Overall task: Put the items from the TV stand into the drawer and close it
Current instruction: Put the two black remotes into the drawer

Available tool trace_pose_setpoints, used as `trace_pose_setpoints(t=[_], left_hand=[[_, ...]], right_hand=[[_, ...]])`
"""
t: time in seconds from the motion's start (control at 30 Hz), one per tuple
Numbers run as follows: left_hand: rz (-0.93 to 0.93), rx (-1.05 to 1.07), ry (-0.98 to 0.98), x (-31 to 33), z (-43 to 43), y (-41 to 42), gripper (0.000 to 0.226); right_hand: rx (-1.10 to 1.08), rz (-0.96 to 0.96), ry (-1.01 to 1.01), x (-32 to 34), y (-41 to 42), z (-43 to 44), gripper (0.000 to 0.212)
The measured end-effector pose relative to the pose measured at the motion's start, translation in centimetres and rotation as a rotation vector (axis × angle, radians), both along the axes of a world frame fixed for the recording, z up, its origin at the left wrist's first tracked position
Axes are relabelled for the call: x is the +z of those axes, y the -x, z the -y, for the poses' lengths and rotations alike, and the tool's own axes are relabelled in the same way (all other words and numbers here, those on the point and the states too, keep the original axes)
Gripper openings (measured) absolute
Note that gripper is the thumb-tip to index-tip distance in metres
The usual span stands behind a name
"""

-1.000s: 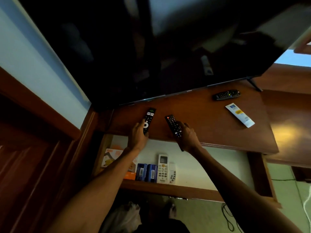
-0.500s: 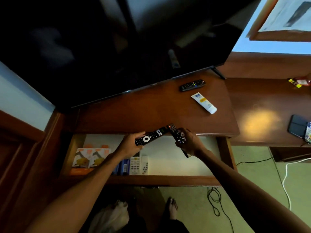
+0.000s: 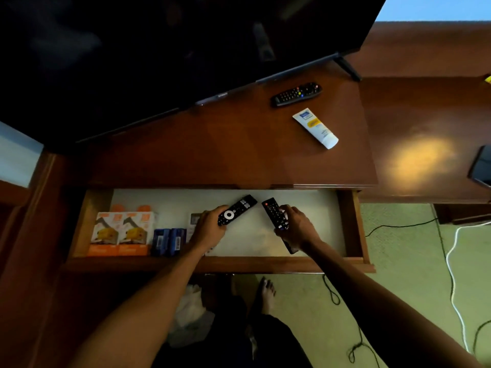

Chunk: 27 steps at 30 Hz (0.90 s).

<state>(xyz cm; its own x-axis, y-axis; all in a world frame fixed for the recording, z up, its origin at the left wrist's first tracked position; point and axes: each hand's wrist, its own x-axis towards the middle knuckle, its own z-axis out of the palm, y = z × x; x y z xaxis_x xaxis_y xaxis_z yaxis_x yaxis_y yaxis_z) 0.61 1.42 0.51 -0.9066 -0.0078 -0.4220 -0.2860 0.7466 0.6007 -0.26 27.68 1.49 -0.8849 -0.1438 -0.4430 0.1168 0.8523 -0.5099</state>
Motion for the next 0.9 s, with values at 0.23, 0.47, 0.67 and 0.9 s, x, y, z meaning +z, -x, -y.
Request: trace_pose_setpoints(t=[0.23, 0.47, 0.67, 0.9], left_hand=[[-0.035, -0.03, 0.099, -3.3, -4.5, 0.8, 0.059], [0.065, -0.23, 0.189, -4.3, -3.6, 0.2, 0.071], [-0.167, -0.505, 0.245, -3.9, -2.6, 3.8, 0.057], [-0.116, -0.877, 0.459, -3.2, 0.4, 4.2, 0.072]], right_hand=[[-0.129, 0.004, -0.062, -2.8, 1.7, 2.9, 0.063], [-0.108, 0.044, -0.107, -4.2, 0.7, 4.3, 0.056], [-0.074, 0.044, 0.001, -5.0, 0.9, 3.8, 0.061], [0.093, 0.16, 0.082, -5.5, 1.3, 3.8, 0.086]])
